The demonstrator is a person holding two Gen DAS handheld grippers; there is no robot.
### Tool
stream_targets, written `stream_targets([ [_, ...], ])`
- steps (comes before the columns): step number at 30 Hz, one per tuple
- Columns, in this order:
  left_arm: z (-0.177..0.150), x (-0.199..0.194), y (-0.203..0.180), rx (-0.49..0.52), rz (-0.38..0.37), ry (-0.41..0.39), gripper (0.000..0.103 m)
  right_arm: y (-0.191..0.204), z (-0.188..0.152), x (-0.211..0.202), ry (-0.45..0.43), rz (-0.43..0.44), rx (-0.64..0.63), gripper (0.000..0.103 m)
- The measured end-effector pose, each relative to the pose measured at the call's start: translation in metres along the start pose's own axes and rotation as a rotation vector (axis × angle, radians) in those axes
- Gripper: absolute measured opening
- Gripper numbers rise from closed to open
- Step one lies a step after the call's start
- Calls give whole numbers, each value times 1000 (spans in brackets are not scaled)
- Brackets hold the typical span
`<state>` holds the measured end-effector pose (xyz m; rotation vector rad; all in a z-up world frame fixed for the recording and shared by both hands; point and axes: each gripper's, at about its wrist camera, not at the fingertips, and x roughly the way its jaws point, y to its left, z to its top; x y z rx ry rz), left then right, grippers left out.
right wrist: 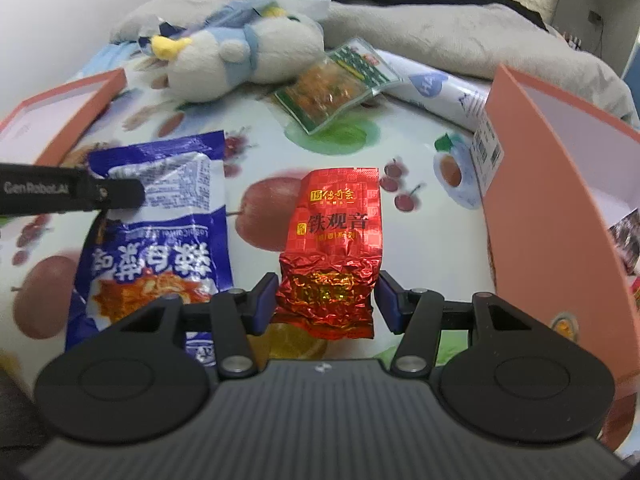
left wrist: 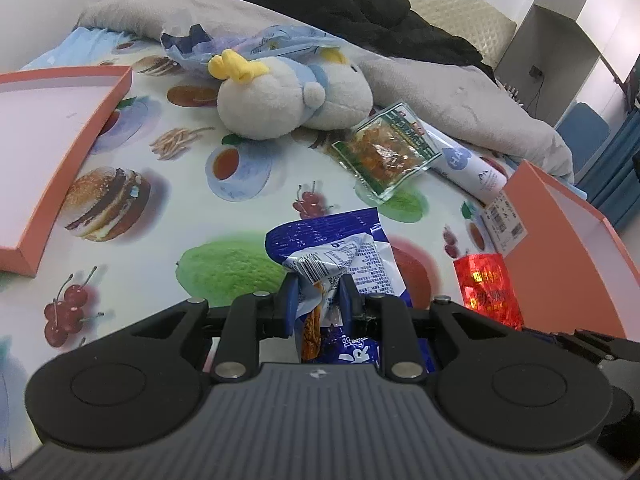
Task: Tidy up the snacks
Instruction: 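Carry the blue bag and red tea packet in both tools over the pink box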
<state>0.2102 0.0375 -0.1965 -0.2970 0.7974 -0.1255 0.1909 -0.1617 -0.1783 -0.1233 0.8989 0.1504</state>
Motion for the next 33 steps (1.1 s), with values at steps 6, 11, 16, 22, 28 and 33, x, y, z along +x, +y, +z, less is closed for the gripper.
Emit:
stream_targets([
  [6,-1,-13,-8,-1,-8,-6,25,-5,6,-17,-20,-4,-8,56],
  [11,3,-23,-16,8,-15,-23,25,-12,8,-28,-32,8,12,56],
  [16,10,-35,-26,15,-24,-42,25,-19,10,-42,-59,17,32,56],
  [22,20,-49,-41,23,-39,-74,25,-30,19,-61,-104,16,55,56],
  [28,30,-63,-56,35,-67,-97,25,-43,24,-80,-144,6,88,56],
  [33,38,-75,-70,56,-98,-117,25,-51,26,-95,-171,-8,122,56],
])
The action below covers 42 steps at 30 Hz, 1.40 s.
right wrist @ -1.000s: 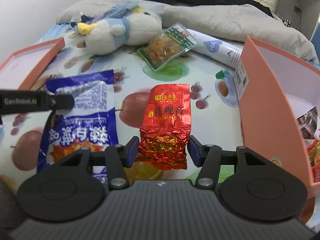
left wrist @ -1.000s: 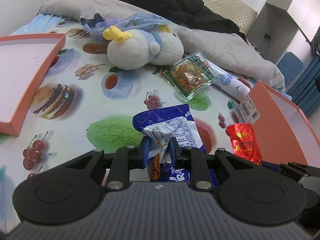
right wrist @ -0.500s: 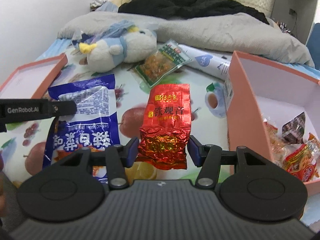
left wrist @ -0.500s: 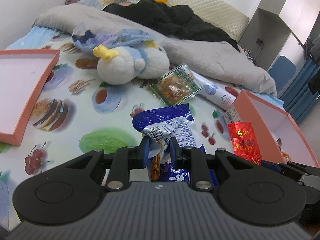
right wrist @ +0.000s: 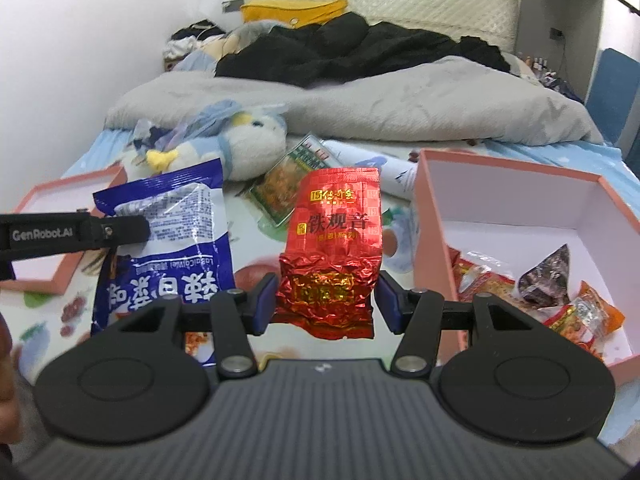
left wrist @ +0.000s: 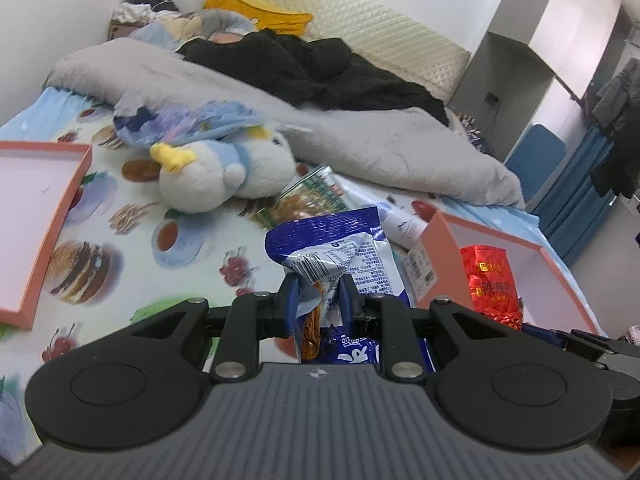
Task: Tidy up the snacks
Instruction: 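Carry the blue bag and red tea packet in both tools over the pink box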
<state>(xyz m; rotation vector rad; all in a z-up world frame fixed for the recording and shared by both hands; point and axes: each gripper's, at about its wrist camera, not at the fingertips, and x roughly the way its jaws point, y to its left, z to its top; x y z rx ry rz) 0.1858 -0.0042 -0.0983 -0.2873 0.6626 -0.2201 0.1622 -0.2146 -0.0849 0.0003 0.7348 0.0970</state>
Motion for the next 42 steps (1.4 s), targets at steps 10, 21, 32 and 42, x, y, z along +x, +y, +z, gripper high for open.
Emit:
stream_targets([
  [10,32,0,-42,53,-73,-31,25,-24,27,-23,-83,-32,39,56],
  [21,83,4,-120,124,-183,-94,25,-75,60,-54,-175,-101,78,56],
  [32,94,50,-220,210,-301,-50,25,-157,70,-60,-194,-214,150,56],
  [42,64,141,-280,302,-300,107,25,-217,46,-27,-69,-248,204,56],
])
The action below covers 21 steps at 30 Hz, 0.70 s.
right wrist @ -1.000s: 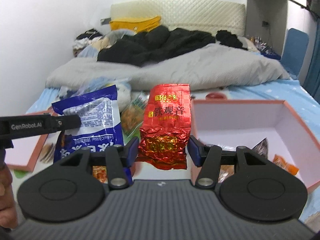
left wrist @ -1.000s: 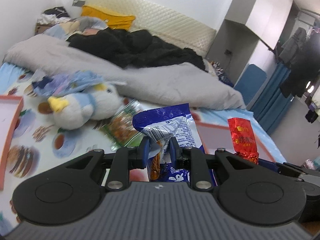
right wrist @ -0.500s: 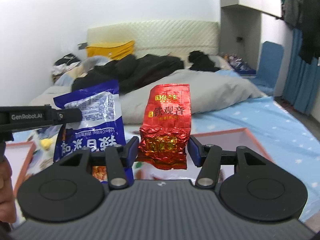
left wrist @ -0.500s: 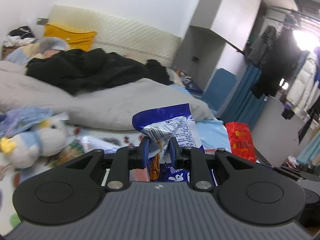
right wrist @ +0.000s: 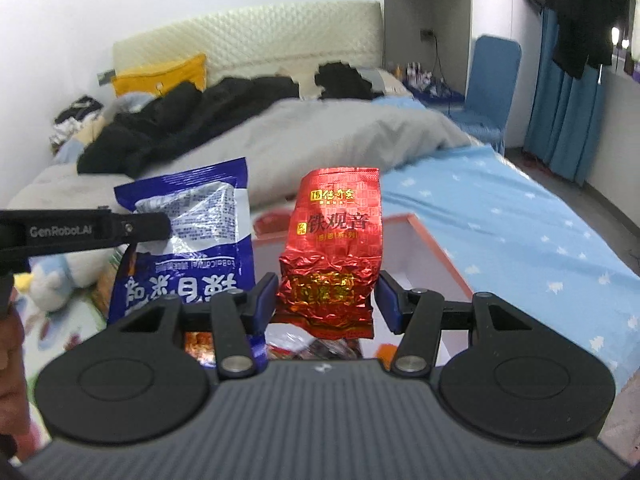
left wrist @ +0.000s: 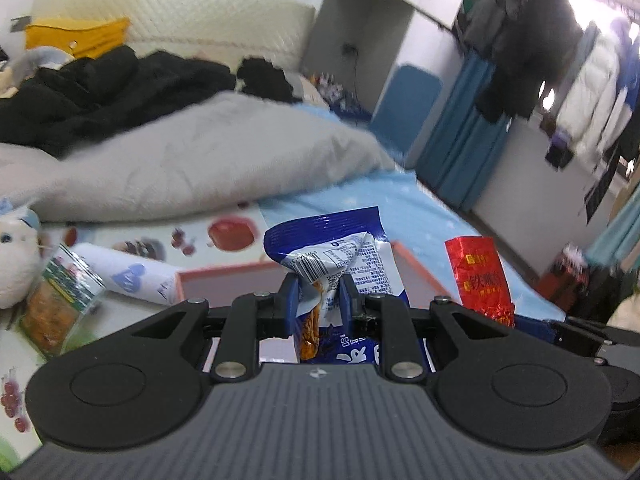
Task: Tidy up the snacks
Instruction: 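Carry the blue bag and red tea packet in both tools over the pink box, then open both tools to drop the packets into the pink box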
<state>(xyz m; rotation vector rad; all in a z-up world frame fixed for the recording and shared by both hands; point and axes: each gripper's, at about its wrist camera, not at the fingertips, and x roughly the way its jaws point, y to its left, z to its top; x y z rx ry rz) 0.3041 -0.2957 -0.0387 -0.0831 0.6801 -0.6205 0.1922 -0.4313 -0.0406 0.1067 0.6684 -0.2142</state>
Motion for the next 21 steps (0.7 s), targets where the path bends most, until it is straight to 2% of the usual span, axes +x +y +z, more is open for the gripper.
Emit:
stream_targets([
  [7,-19,55,7,23,15,121,25,-16,-22,42,105,-16,21,56],
  [15,-29,78,13,14,19,179,26,-21,-36,61,156,-16,44,57],
  [17,-30,76,13,13,24,184,36,-25,-36,62,163,-11,49,61],
  [18,-30,74,14,13,20,177,40,-27,-35,64,166,-14,54,72],
  [19,-30,72,14,14,20,172,49,-28,-35,63,164,-22,56,77],
  [20,-30,70,14,15,20,168,55,-28,-36,61,156,-26,55,79],
  [21,-29,67,14,15,17,163,57,-28,-35,58,148,-22,55,79],
])
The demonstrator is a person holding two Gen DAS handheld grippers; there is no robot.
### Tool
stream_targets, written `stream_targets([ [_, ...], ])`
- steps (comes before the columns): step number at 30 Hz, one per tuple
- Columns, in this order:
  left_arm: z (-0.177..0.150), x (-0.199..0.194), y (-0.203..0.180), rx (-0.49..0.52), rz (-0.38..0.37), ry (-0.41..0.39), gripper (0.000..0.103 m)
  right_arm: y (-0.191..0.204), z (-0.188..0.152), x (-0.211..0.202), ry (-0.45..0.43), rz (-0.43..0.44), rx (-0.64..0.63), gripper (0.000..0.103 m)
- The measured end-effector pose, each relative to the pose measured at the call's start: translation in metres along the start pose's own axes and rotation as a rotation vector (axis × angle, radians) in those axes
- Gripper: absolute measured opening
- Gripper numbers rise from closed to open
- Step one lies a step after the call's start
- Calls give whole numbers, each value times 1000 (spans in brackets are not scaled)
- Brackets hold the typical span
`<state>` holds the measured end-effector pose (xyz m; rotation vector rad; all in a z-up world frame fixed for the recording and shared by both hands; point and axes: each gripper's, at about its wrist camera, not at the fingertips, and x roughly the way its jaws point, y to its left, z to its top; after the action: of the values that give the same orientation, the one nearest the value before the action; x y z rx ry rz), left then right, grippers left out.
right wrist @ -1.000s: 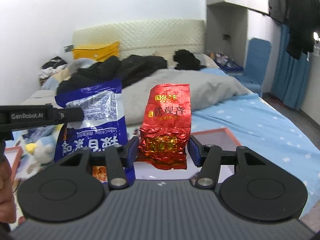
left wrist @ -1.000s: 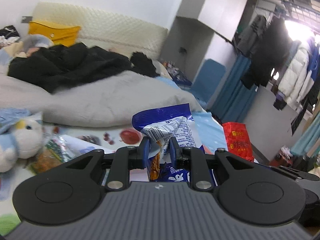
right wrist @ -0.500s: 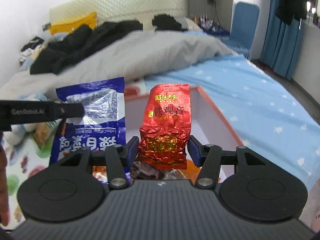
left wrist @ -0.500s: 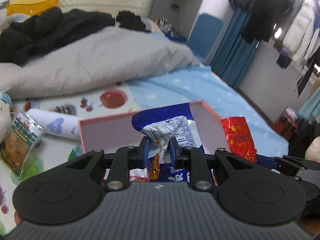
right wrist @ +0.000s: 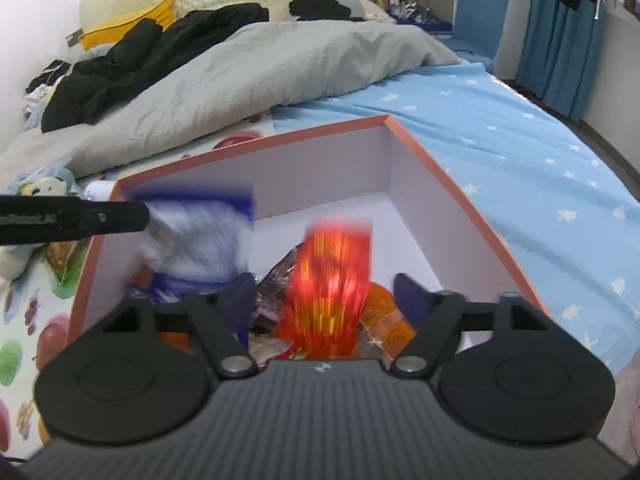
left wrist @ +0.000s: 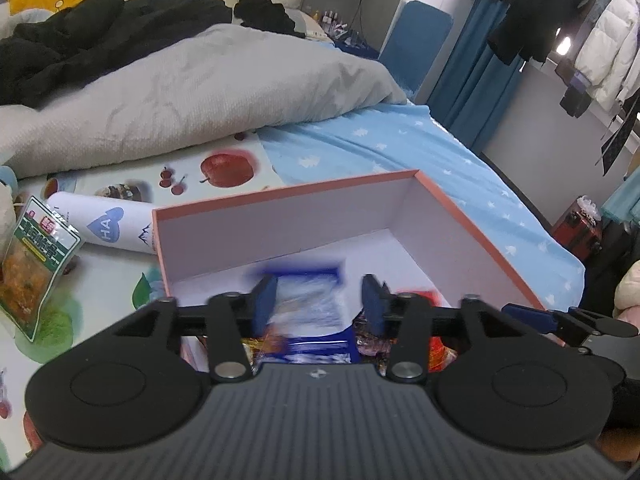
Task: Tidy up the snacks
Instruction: 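Open both tools to drop the packets into the pink box, then lift both tools out of the pink box back over the snack pile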
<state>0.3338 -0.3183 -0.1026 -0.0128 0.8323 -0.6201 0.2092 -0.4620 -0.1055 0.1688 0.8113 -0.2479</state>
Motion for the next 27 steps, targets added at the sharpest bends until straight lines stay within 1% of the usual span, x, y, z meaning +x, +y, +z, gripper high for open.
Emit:
stream_targets([
  [5,2,-23,0,3,2,-40,57,3,1,-16,-35,9,-4,79],
  [10,7,-57,-4,18,0,-97,58,7,8,-39,-94,22,7,79],
  [15,6,-100,-8,43,-10,-160,63,21,12,-71,-170,44,0,79],
  [21,-9,-144,-8,72,6,-213,68,36,9,-103,-236,75,-5,79],
  [24,-19,-164,-1,57,21,-238,70,44,4,-115,-263,90,-2,79],
  [27,-28,-181,8,43,16,-250,71,53,-1,-126,-284,96,-10,79],
])
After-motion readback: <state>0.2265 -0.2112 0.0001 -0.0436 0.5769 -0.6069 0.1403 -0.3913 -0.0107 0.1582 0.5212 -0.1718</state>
